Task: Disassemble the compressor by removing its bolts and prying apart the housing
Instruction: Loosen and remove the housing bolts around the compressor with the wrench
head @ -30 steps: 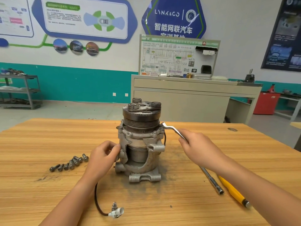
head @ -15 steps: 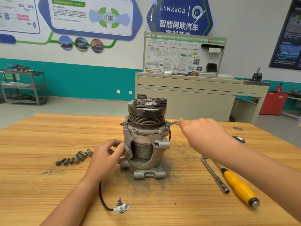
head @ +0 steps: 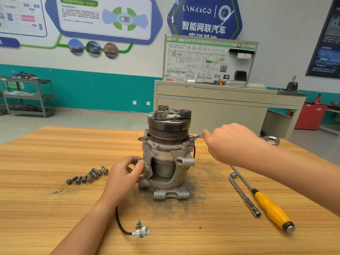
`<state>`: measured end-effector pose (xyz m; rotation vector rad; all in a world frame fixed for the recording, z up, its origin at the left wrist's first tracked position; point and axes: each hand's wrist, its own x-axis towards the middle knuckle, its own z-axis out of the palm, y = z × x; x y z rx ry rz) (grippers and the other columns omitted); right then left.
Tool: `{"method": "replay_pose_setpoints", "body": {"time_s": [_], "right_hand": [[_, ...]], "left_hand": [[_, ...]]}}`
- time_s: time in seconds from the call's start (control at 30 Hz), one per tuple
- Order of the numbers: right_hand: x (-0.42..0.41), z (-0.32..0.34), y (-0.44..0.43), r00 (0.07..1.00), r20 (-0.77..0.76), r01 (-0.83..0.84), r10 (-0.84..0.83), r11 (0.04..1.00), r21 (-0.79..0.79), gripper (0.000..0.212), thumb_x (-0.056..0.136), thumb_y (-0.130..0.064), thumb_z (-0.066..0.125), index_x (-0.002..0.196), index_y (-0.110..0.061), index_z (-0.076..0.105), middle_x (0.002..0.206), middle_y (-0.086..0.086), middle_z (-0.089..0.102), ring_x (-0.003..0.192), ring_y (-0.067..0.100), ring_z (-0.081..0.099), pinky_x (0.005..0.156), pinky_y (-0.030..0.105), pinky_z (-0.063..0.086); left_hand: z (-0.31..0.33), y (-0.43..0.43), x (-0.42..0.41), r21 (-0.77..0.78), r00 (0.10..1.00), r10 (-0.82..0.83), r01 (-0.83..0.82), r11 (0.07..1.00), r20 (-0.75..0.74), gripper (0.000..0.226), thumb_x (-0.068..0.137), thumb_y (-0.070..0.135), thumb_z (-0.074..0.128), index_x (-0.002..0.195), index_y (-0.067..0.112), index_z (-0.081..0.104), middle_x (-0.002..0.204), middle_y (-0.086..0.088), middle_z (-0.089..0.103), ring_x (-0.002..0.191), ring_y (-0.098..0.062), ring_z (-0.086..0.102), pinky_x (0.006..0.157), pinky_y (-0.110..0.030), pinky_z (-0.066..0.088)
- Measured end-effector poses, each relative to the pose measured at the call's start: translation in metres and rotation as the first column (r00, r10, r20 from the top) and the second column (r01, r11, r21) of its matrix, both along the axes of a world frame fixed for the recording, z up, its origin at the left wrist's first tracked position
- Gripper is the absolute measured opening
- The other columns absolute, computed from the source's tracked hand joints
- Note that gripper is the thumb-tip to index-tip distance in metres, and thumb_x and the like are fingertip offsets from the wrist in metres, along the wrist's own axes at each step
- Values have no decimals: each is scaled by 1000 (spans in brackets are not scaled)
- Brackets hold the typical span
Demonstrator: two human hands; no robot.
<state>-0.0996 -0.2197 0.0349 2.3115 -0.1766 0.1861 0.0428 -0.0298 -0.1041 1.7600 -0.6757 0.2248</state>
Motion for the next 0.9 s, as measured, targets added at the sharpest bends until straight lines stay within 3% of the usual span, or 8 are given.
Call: {"method": "replay_pose_setpoints", "body": {"time_s": [0.23,0.33,0.5,0.63,0.7,0.77,0.8,0.9], "right_hand": [[-1,-3,7,1000,-21,14,-15,1000,-19,20,92,-5,41,109,-8,51,57,-1,30,42,15,28,35,25,19],[-1,-1,3,1000,-17,5,-5,1000,12,21,93,-12,38,109,-10,52,57,-2,31,44,13,29,36,25,20],[2,0,-14,999,-8,40,-40,994,103,38,91,-6,38,127,-14,43,59,-3,34,48,12,31,40,24,23],[11,-2,-23,999,12,35,-35,999,18,31,89,-1,45,117,-12,48,59,-2,32,49,14,31,40,25,21],[17,-5,-34,996,87,-9,7,1000,23,29,90,-2,45,118,-13,46,70,0,50,62,18,49,48,26,36],[26,-9,-48,981,152,-120,124,992,-34,32,91,-3,48,122,-12,46,102,4,63,92,22,61,75,31,48],[32,-12,-53,948,229,-209,221,975,-79,31,86,-2,57,116,-9,55,103,6,66,93,22,64,81,34,50],[52,-21,-54,813,430,-420,391,907,-30,22,59,5,80,77,-4,71,73,9,71,67,22,69,70,38,57]], "left_hand": [[0,1,-1,8,1000,3,-3,1000,0,14,89,22,57,82,32,64,79,4,69,59,-2,62,54,-10,45],[0,0,-1,9,1000,6,-6,1000,1,15,90,22,57,81,33,63,80,6,69,60,-3,62,54,-10,45],[0,-1,-1,-14,1000,-1,1,1000,-6,15,89,19,58,81,30,65,78,6,69,59,-4,62,49,-7,42],[0,-1,0,-21,1000,-10,10,1000,-17,15,90,18,58,81,29,65,79,4,69,59,-5,62,49,-7,42],[0,-1,0,-24,1000,-13,12,1000,-18,15,89,18,58,81,28,66,79,4,69,58,-5,62,49,-7,42],[0,-2,0,-28,1000,-14,13,1000,-20,15,89,17,58,81,27,66,79,3,69,58,-6,62,49,-7,42],[0,-2,0,-32,1000,-12,12,999,-22,15,89,17,58,80,26,66,79,2,69,58,-7,62,48,-7,42],[-1,-2,0,-46,999,-17,15,999,-41,15,90,17,58,80,25,67,79,3,70,60,-10,63,48,-8,43]]}}
